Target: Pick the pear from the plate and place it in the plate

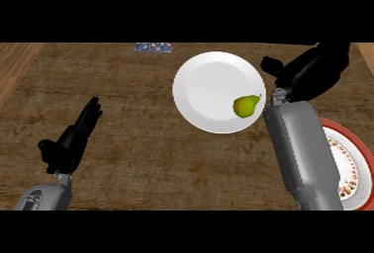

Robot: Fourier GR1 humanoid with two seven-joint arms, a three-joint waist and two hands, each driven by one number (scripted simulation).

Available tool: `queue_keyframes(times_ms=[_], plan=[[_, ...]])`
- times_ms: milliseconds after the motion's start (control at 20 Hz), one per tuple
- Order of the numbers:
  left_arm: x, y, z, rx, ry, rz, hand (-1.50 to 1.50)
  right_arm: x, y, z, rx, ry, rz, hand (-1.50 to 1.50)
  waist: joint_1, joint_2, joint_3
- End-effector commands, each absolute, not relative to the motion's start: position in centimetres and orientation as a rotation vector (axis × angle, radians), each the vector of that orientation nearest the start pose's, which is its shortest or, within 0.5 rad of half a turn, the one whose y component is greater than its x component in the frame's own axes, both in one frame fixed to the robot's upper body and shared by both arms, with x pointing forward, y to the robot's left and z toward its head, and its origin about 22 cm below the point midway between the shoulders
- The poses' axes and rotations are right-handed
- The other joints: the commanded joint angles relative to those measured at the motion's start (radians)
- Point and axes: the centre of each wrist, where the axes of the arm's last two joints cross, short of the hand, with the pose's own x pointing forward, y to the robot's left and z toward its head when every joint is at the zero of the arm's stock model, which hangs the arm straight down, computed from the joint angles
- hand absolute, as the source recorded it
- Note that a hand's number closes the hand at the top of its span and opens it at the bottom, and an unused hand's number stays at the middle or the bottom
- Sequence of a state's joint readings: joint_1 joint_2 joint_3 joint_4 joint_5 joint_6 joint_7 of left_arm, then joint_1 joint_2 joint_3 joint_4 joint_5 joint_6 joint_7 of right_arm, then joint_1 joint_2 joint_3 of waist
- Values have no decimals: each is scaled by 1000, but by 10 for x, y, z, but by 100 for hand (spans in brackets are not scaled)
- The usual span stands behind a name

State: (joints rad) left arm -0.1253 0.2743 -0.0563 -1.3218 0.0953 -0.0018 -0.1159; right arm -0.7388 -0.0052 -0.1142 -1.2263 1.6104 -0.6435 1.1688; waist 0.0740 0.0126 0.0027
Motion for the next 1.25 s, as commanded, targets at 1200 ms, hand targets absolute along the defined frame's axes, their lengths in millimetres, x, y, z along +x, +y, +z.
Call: queue_keyframes(times_ms=[1200], plan=[[252,305,-24,161,-1510,-125,0,185,-145,-12,-1260,-1364,-591,-150,-93,-21,-2]])
